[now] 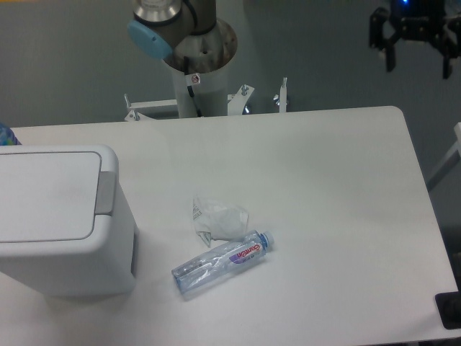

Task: Open the trash can
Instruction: 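Move the open gripper over to the lid of the white trash bin, then hook the gripper finger under the lid edge and lift the lid open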

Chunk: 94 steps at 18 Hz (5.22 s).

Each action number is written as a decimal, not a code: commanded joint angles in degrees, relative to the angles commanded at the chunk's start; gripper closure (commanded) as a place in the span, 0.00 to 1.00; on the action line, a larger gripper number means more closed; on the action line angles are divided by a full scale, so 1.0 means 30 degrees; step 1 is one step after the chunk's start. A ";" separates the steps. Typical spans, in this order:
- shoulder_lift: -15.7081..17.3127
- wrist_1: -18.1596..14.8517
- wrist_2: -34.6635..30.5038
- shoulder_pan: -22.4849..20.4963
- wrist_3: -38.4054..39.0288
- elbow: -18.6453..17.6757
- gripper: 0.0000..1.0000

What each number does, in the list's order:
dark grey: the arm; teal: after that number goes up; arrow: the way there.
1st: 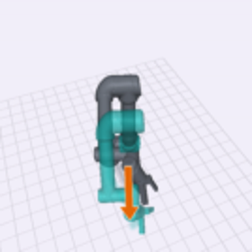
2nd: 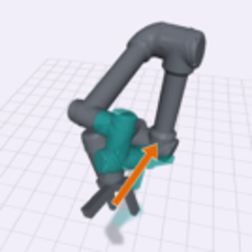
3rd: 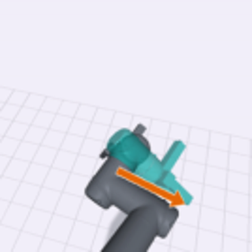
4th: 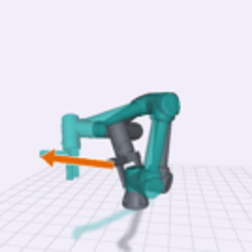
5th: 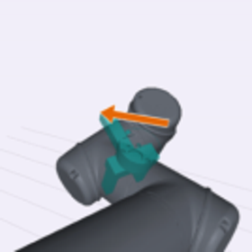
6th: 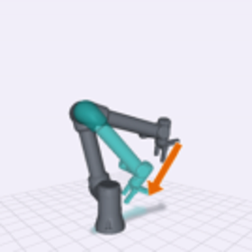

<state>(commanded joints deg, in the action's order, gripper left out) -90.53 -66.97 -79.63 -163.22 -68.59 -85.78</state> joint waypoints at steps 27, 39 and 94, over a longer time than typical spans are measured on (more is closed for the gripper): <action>-0.1345 0.0117 0.4332 0.7559 1.9194 0.0439 0.00; -0.1756 0.0205 0.6329 0.8849 2.1340 -0.0702 0.00; -0.3193 0.1348 0.6124 1.0902 2.1311 -0.1348 0.00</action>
<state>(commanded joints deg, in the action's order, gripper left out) -100.11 -62.93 -61.26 -130.52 -4.66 -89.82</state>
